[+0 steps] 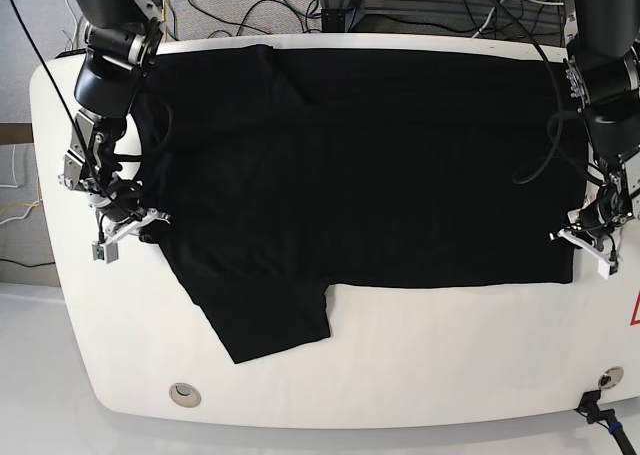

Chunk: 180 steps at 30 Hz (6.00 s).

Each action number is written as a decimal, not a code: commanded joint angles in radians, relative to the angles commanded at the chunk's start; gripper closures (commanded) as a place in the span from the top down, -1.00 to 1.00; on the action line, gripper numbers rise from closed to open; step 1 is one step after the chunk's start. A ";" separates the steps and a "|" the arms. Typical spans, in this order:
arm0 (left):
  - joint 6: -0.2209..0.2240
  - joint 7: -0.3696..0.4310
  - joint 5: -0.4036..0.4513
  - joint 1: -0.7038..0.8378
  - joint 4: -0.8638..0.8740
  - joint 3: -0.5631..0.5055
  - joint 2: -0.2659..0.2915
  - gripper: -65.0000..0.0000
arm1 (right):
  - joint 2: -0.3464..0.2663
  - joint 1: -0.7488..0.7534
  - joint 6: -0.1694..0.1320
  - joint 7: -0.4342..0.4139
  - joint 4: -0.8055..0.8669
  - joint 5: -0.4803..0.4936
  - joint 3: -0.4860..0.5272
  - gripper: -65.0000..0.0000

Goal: Fold the T-shirt properly
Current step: 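Grasp the shirt's side edges with both grippers, then lift the side edges and fold them toward the collar with both grippers, then lay the folded edge down near the collar and release both grippers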

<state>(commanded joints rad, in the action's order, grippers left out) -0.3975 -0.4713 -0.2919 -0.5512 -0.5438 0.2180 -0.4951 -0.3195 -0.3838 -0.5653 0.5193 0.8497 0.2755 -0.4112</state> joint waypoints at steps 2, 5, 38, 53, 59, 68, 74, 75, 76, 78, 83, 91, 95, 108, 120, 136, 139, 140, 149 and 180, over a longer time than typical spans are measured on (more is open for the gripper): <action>-0.010 -0.002 -0.007 0.005 -0.017 0.007 -0.007 -1.00 | -0.002 -0.007 -0.002 0.011 0.014 0.002 -0.001 -1.00; 0.004 -0.023 -0.058 0.004 0.015 0.007 -0.029 -1.00 | -0.006 -0.003 -0.020 -0.009 -0.001 0.023 -0.013 -1.00; -0.105 -0.319 -0.273 0.279 -0.417 0.329 -0.058 -1.00 | -0.026 0.221 -0.070 0.170 0.411 0.126 -0.034 -1.00; -0.112 -0.333 -0.276 0.288 -0.414 0.330 -0.067 -1.00 | -0.018 0.228 -0.074 0.134 0.428 0.176 -0.034 -0.16; -0.113 -0.335 -0.277 0.289 -0.416 0.328 -0.068 -1.00 | 0.032 0.214 -0.074 0.085 0.419 0.158 -0.001 -0.18; -0.110 -0.340 -0.274 0.295 -0.395 0.330 -0.060 -1.00 | 0.007 0.103 -0.073 0.094 0.276 0.138 0.079 -0.14; -0.115 -0.341 -0.276 0.290 -0.396 0.335 -0.059 -1.00 | 0.007 -0.053 -0.076 0.070 0.021 0.125 0.141 -0.04; -0.115 -0.340 -0.279 0.290 -0.395 0.336 -0.057 -1.00 | 0.008 -0.070 -0.075 0.067 -0.012 0.124 0.145 -0.04; -0.115 -0.340 -0.275 0.288 -0.399 0.337 -0.057 -1.00 | 0.008 -0.088 -0.076 0.068 -0.046 0.123 0.149 -0.04; -0.115 -0.339 -0.277 0.289 -0.395 0.334 -0.058 -1.00 | 0.010 -0.107 -0.078 0.068 -0.081 0.118 0.155 -0.05; -0.115 -0.336 -0.274 0.288 -0.392 0.332 -0.060 -1.00 | 0.015 -0.109 -0.079 0.084 -0.089 0.115 0.151 -0.06; -0.114 -0.331 -0.275 0.283 -0.393 0.332 -0.058 -1.00 | 0.022 -0.088 -0.081 0.081 -0.068 0.112 0.149 -0.07; -0.110 -0.304 -0.291 0.288 -0.394 0.332 -0.060 -1.00 | 0.016 -0.116 -0.089 0.053 -0.097 0.132 0.136 -0.25; -0.110 -0.292 -0.294 0.284 -0.403 0.334 -0.064 -1.00 | 0.014 -0.144 -0.095 0.056 -0.156 0.121 0.120 -1.00; -0.127 -0.299 -0.309 0.281 -0.413 0.328 -0.069 -1.00 | 0.008 -0.052 -0.118 0.134 0.125 0.196 0.110 -1.00; -0.104 -0.354 -0.379 0.450 -0.705 0.378 -0.066 -1.00 | -0.020 0.185 -0.133 0.229 0.514 0.390 0.072 -1.00; -0.102 -0.356 -0.395 0.494 -0.749 0.396 -0.065 -1.00 | -0.024 0.257 -0.133 0.234 0.599 0.392 0.022 -1.00; -0.098 -0.358 -0.398 0.511 -0.763 0.403 -0.063 -1.00 | -0.025 0.278 -0.133 0.232 0.624 0.390 0.005 -1.00; -0.097 -0.370 -0.429 0.624 -0.882 0.446 -0.061 -1.00 | -0.030 0.459 -0.133 0.259 0.764 0.416 -0.147 -1.00; -0.141 -0.373 -0.436 0.810 -0.990 0.444 -0.080 -0.72 | -0.017 0.527 -0.133 0.348 0.847 0.489 -0.159 -1.00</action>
<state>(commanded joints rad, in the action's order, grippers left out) -0.5381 -0.8447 -0.7275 0.2587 -1.5343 0.6622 -0.5747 -0.3364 0.1428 -0.6981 0.8670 1.6965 0.7647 -0.5705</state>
